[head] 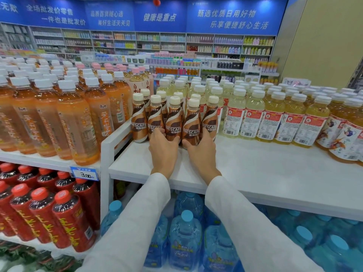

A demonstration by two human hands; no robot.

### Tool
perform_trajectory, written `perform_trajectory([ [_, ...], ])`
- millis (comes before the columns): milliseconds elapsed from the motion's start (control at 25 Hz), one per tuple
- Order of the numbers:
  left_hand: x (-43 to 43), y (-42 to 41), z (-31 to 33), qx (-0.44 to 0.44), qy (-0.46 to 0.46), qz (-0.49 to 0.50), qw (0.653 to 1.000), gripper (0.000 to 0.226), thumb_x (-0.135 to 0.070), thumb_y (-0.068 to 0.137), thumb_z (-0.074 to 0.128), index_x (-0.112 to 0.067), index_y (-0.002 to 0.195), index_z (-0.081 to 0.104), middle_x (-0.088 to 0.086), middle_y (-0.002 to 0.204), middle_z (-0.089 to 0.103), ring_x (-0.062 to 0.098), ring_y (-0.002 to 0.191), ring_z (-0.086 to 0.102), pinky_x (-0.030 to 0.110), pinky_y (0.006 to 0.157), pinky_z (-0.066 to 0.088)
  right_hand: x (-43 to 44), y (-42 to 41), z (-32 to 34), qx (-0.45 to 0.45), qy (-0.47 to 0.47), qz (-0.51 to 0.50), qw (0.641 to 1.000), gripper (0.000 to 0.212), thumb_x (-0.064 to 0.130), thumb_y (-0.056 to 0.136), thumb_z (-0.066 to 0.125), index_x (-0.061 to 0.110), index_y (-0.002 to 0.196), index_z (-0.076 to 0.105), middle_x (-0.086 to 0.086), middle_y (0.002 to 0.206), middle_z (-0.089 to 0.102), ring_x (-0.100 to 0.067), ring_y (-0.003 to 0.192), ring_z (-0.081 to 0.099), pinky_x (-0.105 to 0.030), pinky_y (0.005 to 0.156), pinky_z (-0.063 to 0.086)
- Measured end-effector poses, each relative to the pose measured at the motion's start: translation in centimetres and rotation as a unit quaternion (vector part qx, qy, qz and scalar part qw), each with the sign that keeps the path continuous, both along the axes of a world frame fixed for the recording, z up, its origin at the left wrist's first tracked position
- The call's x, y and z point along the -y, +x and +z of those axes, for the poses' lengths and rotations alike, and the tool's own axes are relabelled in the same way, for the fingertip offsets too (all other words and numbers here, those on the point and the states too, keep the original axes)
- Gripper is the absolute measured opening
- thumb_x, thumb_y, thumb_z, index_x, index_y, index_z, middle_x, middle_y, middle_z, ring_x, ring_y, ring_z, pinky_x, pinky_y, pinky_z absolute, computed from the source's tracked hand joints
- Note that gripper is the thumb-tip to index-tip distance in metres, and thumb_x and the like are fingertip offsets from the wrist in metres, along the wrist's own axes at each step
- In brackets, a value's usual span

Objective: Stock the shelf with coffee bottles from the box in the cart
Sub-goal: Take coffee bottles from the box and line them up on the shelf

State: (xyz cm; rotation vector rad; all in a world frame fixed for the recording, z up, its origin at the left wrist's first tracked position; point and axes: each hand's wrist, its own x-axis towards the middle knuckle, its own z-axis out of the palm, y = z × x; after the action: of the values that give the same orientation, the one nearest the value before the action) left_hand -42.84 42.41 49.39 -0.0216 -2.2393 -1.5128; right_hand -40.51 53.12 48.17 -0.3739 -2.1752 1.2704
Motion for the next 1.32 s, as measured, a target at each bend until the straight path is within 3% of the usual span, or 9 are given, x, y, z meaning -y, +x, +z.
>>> perform_trajectory([
  [120,0.6,0.9,-0.1,0.012,-0.001,-0.011,1.000,0.047,-0.034,0.087,0.078,-0.015,0.123,0.055,0.002,0.120,0.062,0.022,0.112,0.058,0.041,0.101,0.049,-0.1,1.1,0.0,0.023,-0.001,0.015,1.000,0.087,0.040,0.087,0.076,0.015,0.156,0.029,-0.004,0.158,0.041,-0.025,0.145,0.038,-0.048,0.118,0.036],
  [400,3.7,7.6,-1.3,0.035,0.005,-0.027,0.999,0.040,-0.040,0.094,0.067,-0.021,0.127,0.058,-0.003,0.126,0.064,0.016,0.115,0.060,0.035,0.103,0.049,0.6,9.4,-0.5,0.025,0.048,0.080,0.995,0.059,0.038,0.097,0.063,0.021,0.150,0.042,0.004,0.152,0.048,-0.016,0.133,0.050,-0.038,0.113,0.041],
  [560,7.1,14.1,-3.5,-0.022,0.061,-0.013,0.998,0.023,-0.035,0.094,0.070,-0.024,0.114,0.066,-0.014,0.111,0.070,0.002,0.107,0.064,0.025,0.095,0.052,2.9,15.3,-1.5,-0.003,0.015,0.167,0.986,0.046,0.040,0.099,0.059,0.030,0.143,0.050,0.019,0.143,0.052,0.000,0.128,0.048,-0.023,0.108,0.039],
  [720,11.2,20.9,-6.9,-0.009,0.101,0.037,0.994,0.018,-0.030,0.094,0.070,-0.026,0.112,0.070,-0.018,0.106,0.073,-0.003,0.106,0.065,0.019,0.089,0.052,6.4,19.1,-4.3,-0.013,-0.032,0.260,0.965,0.039,0.039,0.096,0.064,0.036,0.135,0.058,0.030,0.133,0.056,0.009,0.124,0.050,-0.017,0.105,0.039],
  [960,20.1,30.9,-15.5,0.079,0.131,0.197,0.968,0.016,-0.029,0.094,0.069,-0.029,0.110,0.071,-0.022,0.103,0.074,-0.003,0.100,0.067,0.014,0.083,0.051,13.9,22.5,-13.3,0.133,-0.058,0.390,0.909,0.040,0.039,0.095,0.065,0.033,0.134,0.060,0.020,0.135,0.057,-0.002,0.128,0.052,-0.023,0.105,0.039],
  [1080,23.8,35.6,-19.4,0.127,0.163,0.278,0.938,0.015,-0.025,0.094,0.069,-0.030,0.109,0.071,-0.018,0.104,0.075,-0.005,0.099,0.067,0.011,0.081,0.050,18.1,23.9,-17.5,0.222,-0.046,0.435,0.871,0.030,0.033,0.096,0.065,0.034,0.126,0.059,0.015,0.126,0.059,-0.009,0.120,0.056,-0.021,0.096,0.038],
  [1200,26.9,39.4,-22.2,0.164,0.192,0.328,0.910,0.016,-0.027,0.095,0.069,-0.034,0.109,0.069,-0.022,0.103,0.074,-0.007,0.096,0.067,0.014,0.081,0.052,22.4,25.1,-20.9,0.298,-0.026,0.476,0.827,0.040,0.036,0.097,0.064,0.025,0.135,0.058,0.010,0.131,0.059,-0.002,0.112,0.057,-0.019,0.092,0.039],
  [1320,29.8,42.2,-24.6,0.209,0.201,0.362,0.886,0.022,-0.034,0.094,0.069,-0.033,0.116,0.069,-0.025,0.110,0.071,-0.010,0.103,0.064,0.016,0.088,0.052,26.3,25.8,-23.9,0.338,0.014,0.498,0.799,0.037,0.037,0.096,0.065,0.029,0.132,0.059,0.007,0.131,0.062,0.003,0.099,0.060,-0.022,0.088,0.046],
])
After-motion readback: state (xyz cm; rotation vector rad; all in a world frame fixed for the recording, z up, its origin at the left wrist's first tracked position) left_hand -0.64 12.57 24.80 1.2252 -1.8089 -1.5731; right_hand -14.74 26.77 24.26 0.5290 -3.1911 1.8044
